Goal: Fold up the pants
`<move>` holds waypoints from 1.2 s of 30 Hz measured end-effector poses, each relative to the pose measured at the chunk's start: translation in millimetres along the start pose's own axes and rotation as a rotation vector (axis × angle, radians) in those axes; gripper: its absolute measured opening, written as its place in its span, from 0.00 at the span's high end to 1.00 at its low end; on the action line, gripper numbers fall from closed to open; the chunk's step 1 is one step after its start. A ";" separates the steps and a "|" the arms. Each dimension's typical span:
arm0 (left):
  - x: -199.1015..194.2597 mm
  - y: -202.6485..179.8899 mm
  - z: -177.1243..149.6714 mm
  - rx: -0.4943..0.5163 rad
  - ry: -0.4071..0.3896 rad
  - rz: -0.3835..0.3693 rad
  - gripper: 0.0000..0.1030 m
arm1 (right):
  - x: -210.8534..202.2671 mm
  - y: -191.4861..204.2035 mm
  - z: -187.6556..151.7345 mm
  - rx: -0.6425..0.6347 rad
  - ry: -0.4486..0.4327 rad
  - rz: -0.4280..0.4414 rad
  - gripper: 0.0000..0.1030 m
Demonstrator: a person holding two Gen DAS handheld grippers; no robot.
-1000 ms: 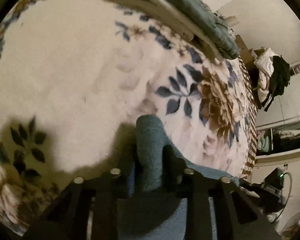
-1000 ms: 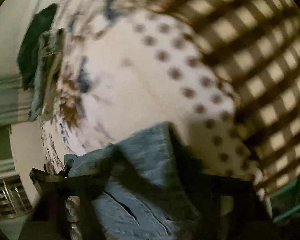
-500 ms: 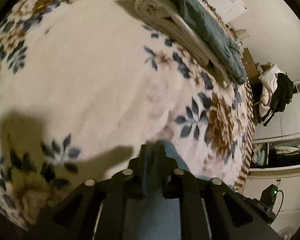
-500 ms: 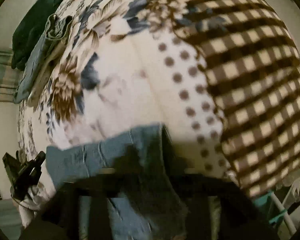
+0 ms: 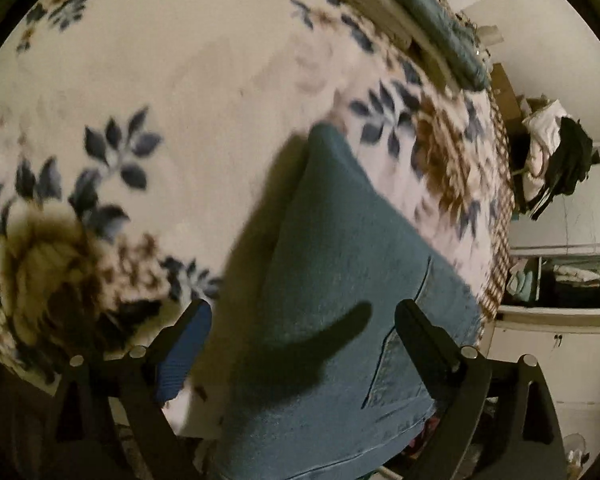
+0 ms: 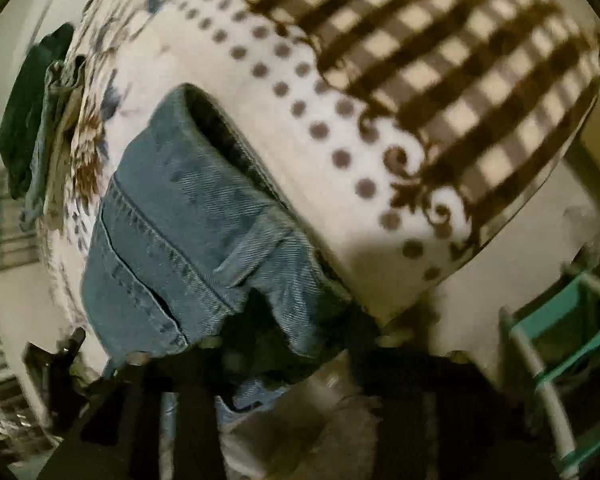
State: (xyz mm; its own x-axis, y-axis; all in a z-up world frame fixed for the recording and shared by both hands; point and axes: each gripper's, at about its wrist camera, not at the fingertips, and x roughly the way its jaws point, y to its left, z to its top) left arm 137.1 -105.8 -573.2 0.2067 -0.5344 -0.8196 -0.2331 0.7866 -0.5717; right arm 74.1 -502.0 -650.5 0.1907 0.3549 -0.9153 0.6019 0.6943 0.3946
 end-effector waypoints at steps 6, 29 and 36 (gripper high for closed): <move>7.2 -3.7 -8.2 0.023 0.022 0.015 0.09 | -12.2 -9.3 -4.9 -0.001 -0.011 -0.011 0.77; 19.0 11.9 -22.4 -0.002 0.100 0.019 0.09 | 75.3 -22.7 -96.5 0.278 0.141 0.496 0.23; 24.8 9.6 -21.2 -0.006 0.110 -0.008 0.09 | 48.0 -18.1 -104.6 0.232 0.097 0.557 0.31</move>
State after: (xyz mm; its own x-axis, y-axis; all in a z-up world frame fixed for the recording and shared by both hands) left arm 119.9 -118.1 -599.8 0.1034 -0.5712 -0.8142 -0.2373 0.7808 -0.5779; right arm -8.8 -432.0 -693.1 0.4605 0.6880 -0.5609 0.5875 0.2375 0.7736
